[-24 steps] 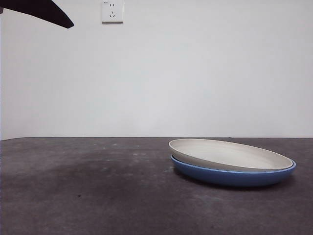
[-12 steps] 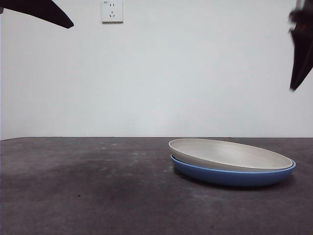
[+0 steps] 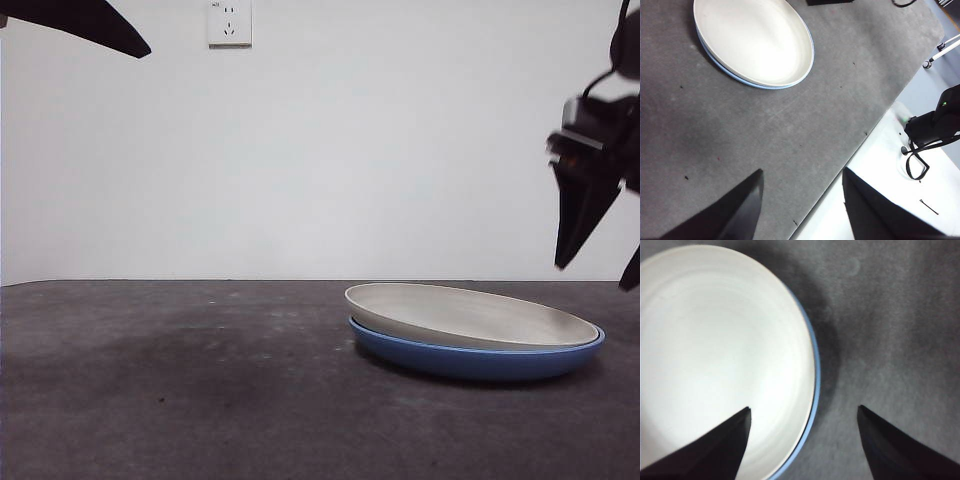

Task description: Pick up the white plate, put it on the blue plate, put it on desk

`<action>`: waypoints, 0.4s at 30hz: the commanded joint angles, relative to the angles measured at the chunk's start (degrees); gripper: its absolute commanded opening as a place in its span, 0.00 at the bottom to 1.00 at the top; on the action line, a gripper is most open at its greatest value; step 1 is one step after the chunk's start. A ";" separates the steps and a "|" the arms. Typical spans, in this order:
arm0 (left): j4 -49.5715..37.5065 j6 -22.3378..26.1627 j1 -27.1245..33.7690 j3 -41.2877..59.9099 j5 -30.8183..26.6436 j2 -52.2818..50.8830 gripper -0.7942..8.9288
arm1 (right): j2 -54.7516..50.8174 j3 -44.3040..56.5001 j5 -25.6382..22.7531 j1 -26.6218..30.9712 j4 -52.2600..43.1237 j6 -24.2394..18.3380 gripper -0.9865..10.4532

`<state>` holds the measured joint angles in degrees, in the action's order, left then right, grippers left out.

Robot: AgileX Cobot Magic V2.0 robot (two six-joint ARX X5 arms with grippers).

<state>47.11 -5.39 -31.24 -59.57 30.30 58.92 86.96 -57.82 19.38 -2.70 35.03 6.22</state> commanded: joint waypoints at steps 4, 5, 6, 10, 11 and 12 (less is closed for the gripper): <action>-0.35 0.92 -0.37 -0.59 0.31 0.24 0.34 | 5.29 -0.24 0.39 -0.31 -3.48 -0.48 0.38; -0.35 0.92 -0.37 -0.59 0.28 0.24 0.34 | 5.95 -0.24 0.42 -0.37 -3.76 -0.48 0.38; -0.37 0.92 -0.37 -0.59 0.28 0.24 0.34 | 6.47 -0.24 0.37 -0.50 -4.07 -0.48 0.38; -0.37 0.90 -0.37 -0.59 0.28 0.24 0.34 | 8.17 -0.24 0.59 -0.61 -5.05 -0.46 0.38; -0.35 0.87 -0.37 -0.59 0.28 0.24 0.34 | 8.44 -0.24 0.57 -0.70 -5.14 -0.48 0.36; -0.37 0.87 -0.37 -0.59 0.28 0.24 0.34 | 8.74 -0.24 0.59 -0.85 -5.40 -0.48 0.34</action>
<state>47.11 -5.34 -31.24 -59.57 30.30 58.89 94.61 -57.80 19.73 -3.25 30.35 6.22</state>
